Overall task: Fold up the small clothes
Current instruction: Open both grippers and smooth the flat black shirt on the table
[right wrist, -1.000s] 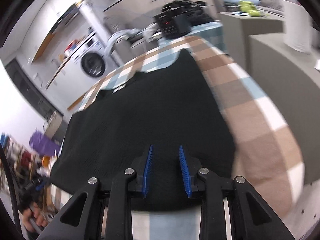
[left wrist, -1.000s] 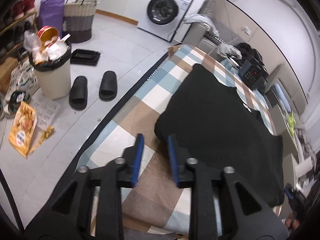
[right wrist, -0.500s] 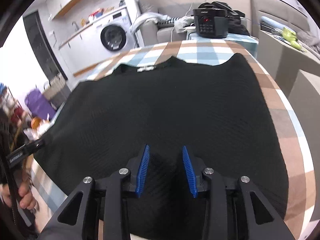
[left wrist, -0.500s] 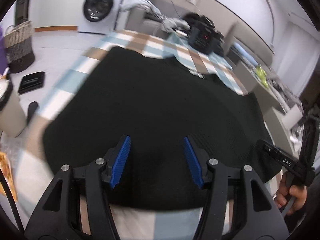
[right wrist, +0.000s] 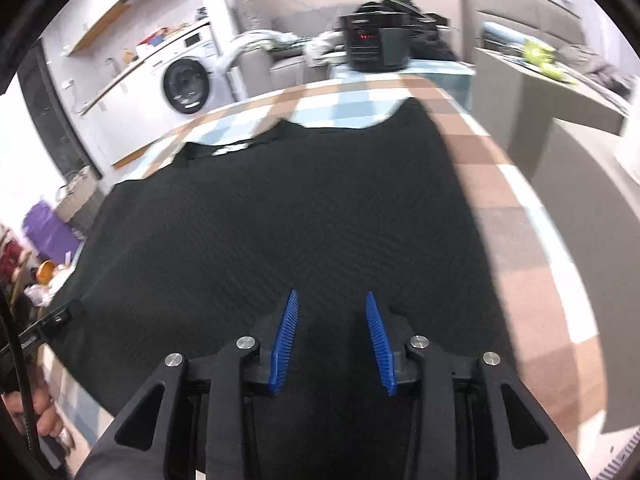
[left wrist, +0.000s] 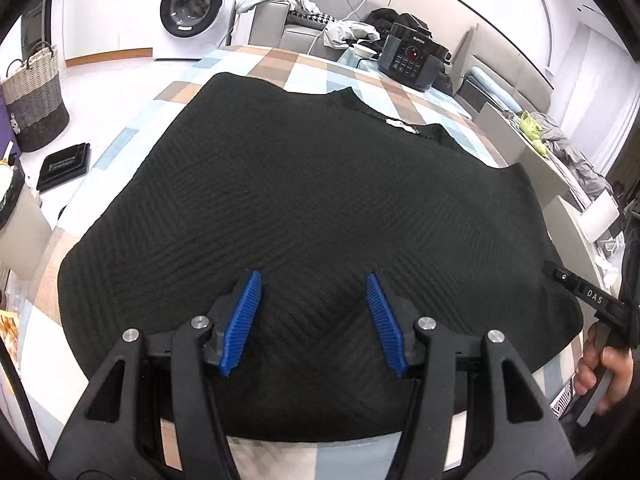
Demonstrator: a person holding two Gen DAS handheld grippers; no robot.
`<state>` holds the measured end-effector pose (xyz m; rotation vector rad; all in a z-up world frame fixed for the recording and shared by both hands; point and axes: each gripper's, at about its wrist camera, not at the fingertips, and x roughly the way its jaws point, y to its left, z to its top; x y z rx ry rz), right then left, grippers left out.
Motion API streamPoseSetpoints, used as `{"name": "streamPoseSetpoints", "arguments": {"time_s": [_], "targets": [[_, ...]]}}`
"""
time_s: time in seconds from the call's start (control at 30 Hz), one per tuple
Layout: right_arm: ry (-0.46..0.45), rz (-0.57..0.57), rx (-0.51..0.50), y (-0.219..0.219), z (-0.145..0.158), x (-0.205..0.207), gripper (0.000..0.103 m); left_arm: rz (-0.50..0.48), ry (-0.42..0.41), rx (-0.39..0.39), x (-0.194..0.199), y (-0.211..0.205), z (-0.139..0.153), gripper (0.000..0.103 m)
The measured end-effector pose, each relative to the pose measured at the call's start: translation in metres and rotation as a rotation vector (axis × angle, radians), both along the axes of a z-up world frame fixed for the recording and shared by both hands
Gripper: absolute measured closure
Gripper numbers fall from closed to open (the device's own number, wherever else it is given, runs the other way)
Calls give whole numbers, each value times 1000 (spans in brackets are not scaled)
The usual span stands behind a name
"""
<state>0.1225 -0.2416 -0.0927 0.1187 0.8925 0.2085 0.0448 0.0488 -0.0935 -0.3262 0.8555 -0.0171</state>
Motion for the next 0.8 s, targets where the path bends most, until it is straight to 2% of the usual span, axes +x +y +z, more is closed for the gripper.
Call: {"name": "streamPoseSetpoints", "arguments": {"time_s": [0.1,0.2,0.27,0.33,0.43,0.53,0.6,0.7,0.8], "targets": [[17,66,22,24,-1,3,65,-12,7,21,6,-5,-3,50],[-6,124,-31,45,-4,0,64,-12,3,30,8,-5,-7,50],[9,97,-60,43,-11,2,61,-5,3,9,5,0,-7,50],[23,40,-22,25,-12,1,61,-1,-1,-3,0,4,-5,50],[34,-36,-20,3,-10,-7,61,16,-21,-25,-14,11,0,50],[32,-57,13,-1,-5,-19,59,71,-45,-31,-31,17,6,50],[7,-25,25,8,0,-28,58,85,-43,-33,-40,20,7,50],[-18,93,38,34,3,-39,56,116,-43,-42,-54,26,6,50],[6,134,-2,52,-5,-40,55,154,-41,-57,-67,32,6,50]]}}
